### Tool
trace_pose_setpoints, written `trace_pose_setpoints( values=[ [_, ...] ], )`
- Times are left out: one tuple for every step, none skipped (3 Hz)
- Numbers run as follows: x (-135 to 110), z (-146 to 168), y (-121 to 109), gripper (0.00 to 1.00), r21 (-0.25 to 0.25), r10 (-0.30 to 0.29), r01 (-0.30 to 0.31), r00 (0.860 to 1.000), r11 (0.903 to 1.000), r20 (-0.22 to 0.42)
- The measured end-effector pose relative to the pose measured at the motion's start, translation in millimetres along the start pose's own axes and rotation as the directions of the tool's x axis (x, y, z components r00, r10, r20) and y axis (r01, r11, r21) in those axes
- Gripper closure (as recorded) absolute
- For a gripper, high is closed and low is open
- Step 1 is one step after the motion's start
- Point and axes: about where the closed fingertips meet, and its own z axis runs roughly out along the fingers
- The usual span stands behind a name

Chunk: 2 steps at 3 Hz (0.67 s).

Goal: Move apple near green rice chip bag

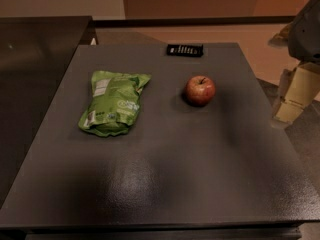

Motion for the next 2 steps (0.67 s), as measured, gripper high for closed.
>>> trace_pose_setpoints(
  values=[
    [-6.1, 16.0, -16.4, 0.00, -0.009, 0.008, -0.008, 0.999, 0.9999, 0.038],
    [-16.4, 38.1, -32.4, 0.00, -0.030, 0.002, 0.000, 0.997, 0.9996, 0.072]
  ],
)
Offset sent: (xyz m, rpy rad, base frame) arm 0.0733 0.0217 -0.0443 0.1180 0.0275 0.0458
